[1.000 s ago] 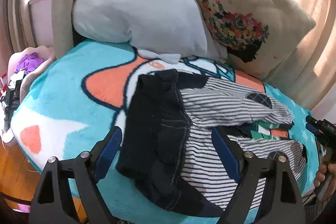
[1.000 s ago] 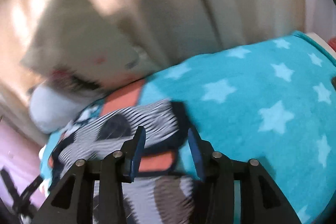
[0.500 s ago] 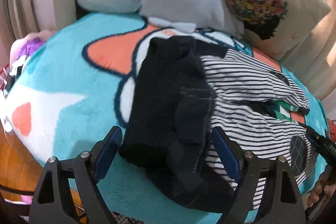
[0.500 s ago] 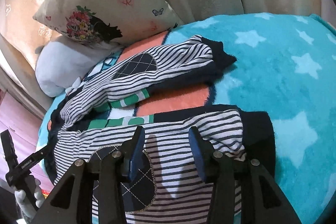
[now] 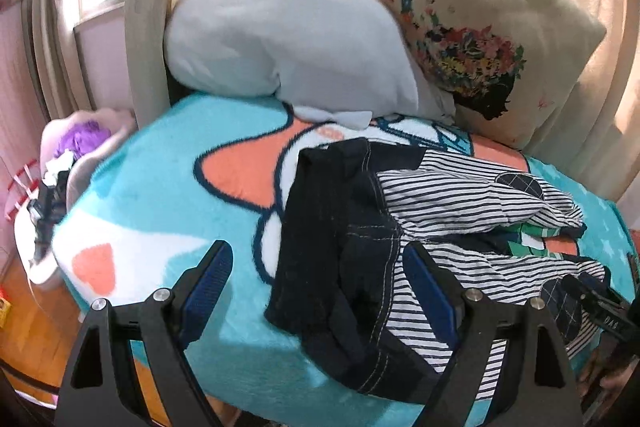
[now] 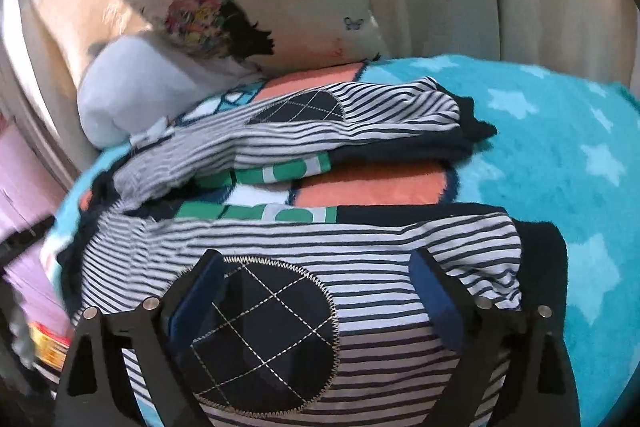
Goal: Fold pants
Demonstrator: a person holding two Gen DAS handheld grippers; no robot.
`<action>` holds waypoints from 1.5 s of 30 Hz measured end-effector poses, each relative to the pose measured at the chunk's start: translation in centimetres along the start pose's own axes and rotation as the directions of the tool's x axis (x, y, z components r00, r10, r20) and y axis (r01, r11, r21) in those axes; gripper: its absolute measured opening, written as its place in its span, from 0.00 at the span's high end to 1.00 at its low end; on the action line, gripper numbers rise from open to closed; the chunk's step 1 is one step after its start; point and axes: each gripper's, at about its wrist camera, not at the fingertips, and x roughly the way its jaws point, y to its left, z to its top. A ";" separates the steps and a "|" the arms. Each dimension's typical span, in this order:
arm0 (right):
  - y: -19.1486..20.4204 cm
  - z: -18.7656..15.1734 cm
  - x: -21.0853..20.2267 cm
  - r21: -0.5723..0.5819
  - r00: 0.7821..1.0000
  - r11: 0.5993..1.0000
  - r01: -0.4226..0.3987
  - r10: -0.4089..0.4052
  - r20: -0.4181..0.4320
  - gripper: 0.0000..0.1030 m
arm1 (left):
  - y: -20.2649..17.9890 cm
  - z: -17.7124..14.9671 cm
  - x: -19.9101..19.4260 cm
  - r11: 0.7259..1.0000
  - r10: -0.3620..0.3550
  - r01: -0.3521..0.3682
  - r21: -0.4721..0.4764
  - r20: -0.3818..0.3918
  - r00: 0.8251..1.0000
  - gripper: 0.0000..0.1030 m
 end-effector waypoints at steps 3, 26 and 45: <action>1.1 -0.4 0.3 -0.081 0.998 0.995 0.060 -0.061 -0.009 0.06 | -0.8 0.1 -0.2 1.000 0.009 -0.009 0.028 0.005 1.000 0.16; -1.9 7.5 -6.2 -0.141 0.984 0.981 0.134 -0.116 0.132 0.08 | -3.2 0.6 1.7 0.989 0.103 -0.099 0.114 -0.027 0.994 0.16; -1.4 16.5 1.1 -0.334 0.998 0.942 -0.020 -0.001 -0.061 0.15 | -5.4 9.6 9.7 0.961 -0.094 0.140 0.239 -0.194 0.976 0.16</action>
